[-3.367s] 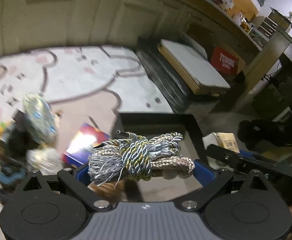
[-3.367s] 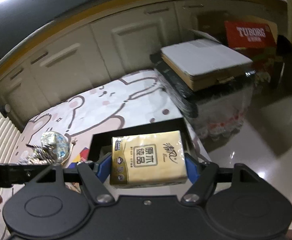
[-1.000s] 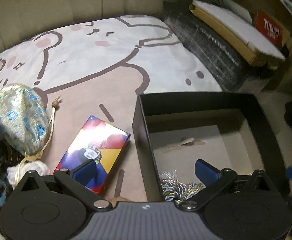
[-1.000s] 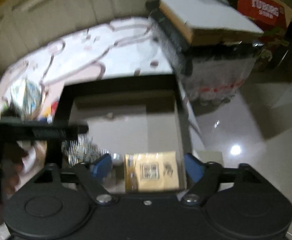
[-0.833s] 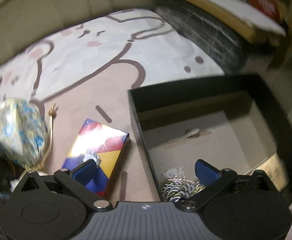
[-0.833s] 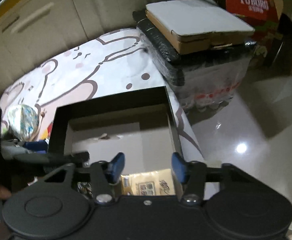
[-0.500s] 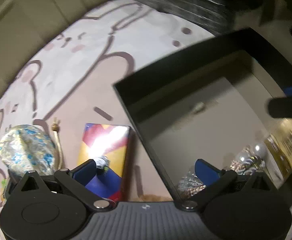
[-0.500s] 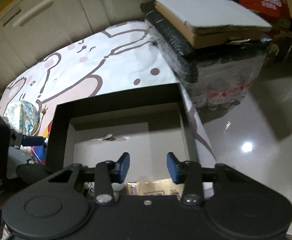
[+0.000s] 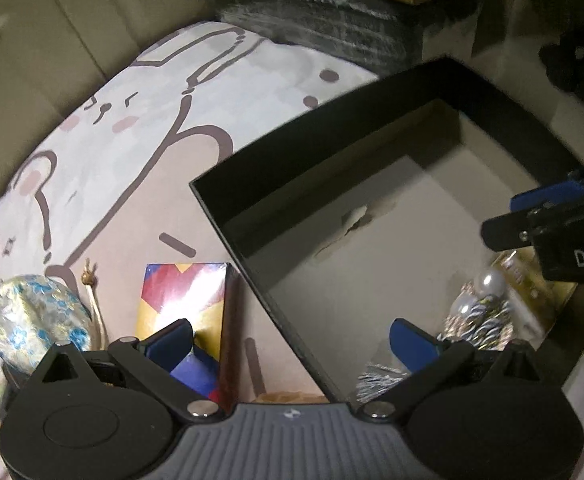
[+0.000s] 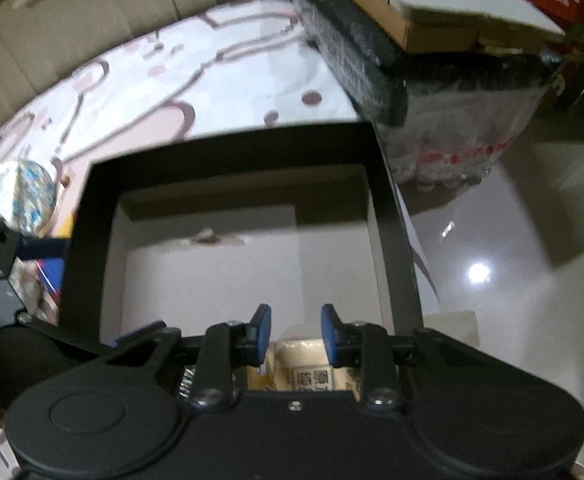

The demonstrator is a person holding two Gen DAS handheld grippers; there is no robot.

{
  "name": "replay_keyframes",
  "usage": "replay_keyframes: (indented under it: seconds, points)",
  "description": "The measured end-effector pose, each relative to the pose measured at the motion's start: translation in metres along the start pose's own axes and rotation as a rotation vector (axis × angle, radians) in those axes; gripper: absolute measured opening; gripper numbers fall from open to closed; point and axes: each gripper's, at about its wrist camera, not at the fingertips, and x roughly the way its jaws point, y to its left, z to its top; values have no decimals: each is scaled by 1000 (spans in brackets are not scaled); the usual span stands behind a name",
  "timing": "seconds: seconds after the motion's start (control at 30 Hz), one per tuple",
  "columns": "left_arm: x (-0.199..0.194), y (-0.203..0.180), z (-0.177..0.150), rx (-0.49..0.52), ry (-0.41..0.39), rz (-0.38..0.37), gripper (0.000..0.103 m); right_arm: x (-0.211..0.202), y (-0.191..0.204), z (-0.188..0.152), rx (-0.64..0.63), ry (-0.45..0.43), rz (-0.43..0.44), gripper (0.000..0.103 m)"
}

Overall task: Organize objects
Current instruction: 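Open the left gripper to drop the rope while the right gripper releases the tissue pack in the box, then withdraw both grippers from the box back toward the remaining items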

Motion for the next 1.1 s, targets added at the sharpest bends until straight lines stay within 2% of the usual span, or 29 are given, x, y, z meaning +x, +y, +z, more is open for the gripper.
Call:
replay_keyframes:
  seconds: [0.2,0.5,0.6,0.67,0.8,0.9,1.0,1.07,1.1]
  points:
    - [-25,13,0,-105,-77,-58,103,-30,-7,-5,37,-98,14,34]
    - [-76,27,-13,-204,-181,-59,103,-71,-22,-20,93,-225,16,51]
    - [-89,31,-21,-231,-203,-60,103,-78,-23,-27,97,-257,-1,59]
    - [-96,34,-27,-258,-221,-70,103,-84,-22,-33,90,-278,-15,72]
    - [-109,41,-39,-313,-256,-88,103,-91,-19,-43,71,-305,-57,78]
    - [-116,41,-45,-325,-281,-84,103,-95,-19,-50,73,-311,-57,82]
    - [-122,41,-52,-316,-306,-72,103,-98,-18,-57,64,-326,-54,90]
    - [-124,42,-56,-310,-323,-66,103,-101,-15,-62,55,-356,-62,101]
    - [-125,42,-58,-309,-334,-67,103,-102,-14,-64,51,-376,-69,102]
